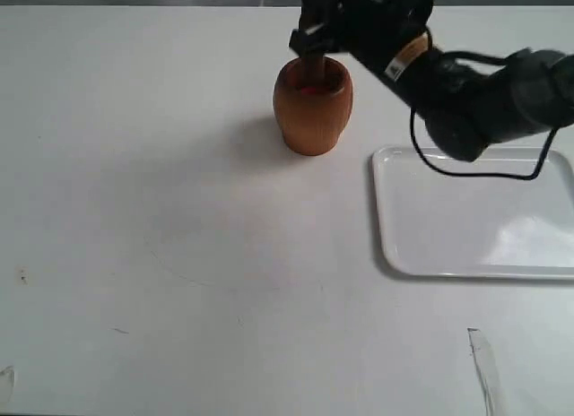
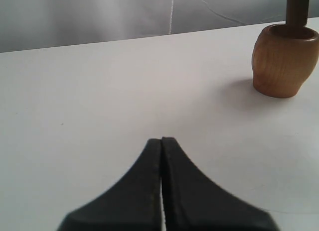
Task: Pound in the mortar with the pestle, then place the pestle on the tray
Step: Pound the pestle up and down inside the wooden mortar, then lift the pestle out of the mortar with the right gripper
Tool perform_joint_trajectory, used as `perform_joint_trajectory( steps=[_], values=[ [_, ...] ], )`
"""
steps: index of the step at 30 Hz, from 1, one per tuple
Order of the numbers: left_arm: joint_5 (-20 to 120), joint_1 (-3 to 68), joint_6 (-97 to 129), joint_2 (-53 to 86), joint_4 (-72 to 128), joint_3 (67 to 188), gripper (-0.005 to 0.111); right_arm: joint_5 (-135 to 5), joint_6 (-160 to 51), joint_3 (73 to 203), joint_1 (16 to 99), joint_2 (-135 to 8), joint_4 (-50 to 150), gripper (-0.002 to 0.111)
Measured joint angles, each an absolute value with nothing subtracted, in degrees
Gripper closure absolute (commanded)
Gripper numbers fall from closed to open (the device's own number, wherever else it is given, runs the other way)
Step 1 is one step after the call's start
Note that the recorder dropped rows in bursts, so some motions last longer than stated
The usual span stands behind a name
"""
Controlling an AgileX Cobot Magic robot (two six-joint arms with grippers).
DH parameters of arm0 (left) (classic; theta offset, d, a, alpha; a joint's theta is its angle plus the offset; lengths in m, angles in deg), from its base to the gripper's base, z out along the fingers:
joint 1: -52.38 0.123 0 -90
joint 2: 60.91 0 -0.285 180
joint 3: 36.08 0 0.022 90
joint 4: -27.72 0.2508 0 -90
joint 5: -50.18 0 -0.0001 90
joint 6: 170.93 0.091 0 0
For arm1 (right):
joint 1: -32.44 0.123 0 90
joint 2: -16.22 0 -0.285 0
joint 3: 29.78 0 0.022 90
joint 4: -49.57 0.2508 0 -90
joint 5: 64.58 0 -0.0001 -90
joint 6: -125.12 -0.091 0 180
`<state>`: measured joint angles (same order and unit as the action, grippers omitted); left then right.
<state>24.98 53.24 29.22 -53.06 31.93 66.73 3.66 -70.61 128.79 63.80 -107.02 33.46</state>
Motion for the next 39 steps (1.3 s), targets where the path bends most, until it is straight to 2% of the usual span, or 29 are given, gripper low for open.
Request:
perform_joint_trajectory(
  steps=[5, 10, 23, 28, 34, 39],
  values=[
    [24.98, 53.24, 29.22, -53.06, 31.93, 66.73, 0.107, 4.98, -69.05, 128.79, 63.8, -90.96, 33.31, 0.108],
    [24.98, 53.24, 29.22, -53.06, 31.93, 66.73, 0.107, 2.74, -68.06, 128.79, 63.8, -87.11, 31.56, 0.108],
    [24.98, 53.24, 29.22, -53.06, 31.93, 66.73, 0.107, -2.32, -67.81, 128.79, 63.8, -109.53, 30.95, 0.108],
    [24.98, 53.24, 29.22, -53.06, 31.93, 66.73, 0.107, 4.36, -69.6, 129.13, 63.8, -115.94, 31.55, 0.108],
    [24.98, 53.24, 29.22, -53.06, 31.93, 66.73, 0.107, 6.63, -69.6, 129.26, 63.8, -116.42, 32.28, 0.108],
    [24.98, 53.24, 29.22, -53.06, 31.93, 66.73, 0.107, 3.61, -68.86, 129.07, 63.8, -109.26, 33.47, 0.108]
  ],
)
